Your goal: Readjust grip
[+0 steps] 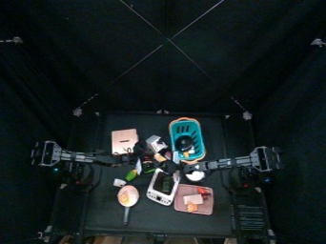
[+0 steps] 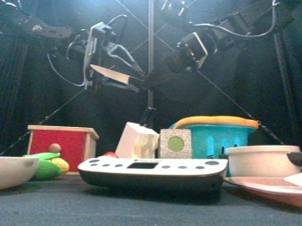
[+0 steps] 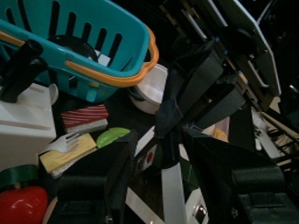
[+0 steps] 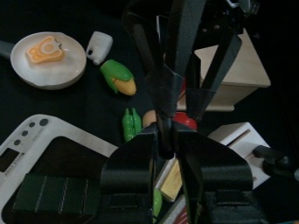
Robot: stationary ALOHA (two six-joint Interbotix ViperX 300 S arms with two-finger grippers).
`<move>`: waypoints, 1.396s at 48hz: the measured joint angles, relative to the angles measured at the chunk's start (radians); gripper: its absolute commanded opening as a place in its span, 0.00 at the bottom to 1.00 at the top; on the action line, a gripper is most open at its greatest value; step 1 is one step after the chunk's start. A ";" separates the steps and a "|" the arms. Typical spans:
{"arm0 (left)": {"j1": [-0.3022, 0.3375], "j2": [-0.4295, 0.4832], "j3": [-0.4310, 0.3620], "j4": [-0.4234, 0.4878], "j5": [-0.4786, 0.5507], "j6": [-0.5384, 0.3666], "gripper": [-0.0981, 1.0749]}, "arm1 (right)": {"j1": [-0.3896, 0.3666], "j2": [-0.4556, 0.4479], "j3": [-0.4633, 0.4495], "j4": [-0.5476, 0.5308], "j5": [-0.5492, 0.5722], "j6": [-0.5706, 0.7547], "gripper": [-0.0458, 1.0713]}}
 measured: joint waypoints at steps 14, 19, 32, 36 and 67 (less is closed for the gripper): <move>0.000 -0.031 0.035 0.075 -0.072 0.000 0.79 | 0.018 0.000 0.014 0.092 0.000 0.002 0.50; 0.002 -0.057 0.061 0.124 -0.107 0.002 0.79 | 0.025 0.000 0.020 0.138 0.000 0.002 0.50; 0.017 -0.092 0.129 0.285 -0.146 0.029 0.79 | 0.026 -0.017 0.051 0.290 0.002 0.002 0.50; 0.017 -0.095 0.146 0.334 -0.147 0.049 0.79 | 0.029 -0.031 0.071 0.330 0.002 0.002 0.50; 0.014 -0.032 0.184 0.445 -0.149 0.179 0.79 | 0.049 -0.109 0.179 0.503 -0.002 0.005 0.50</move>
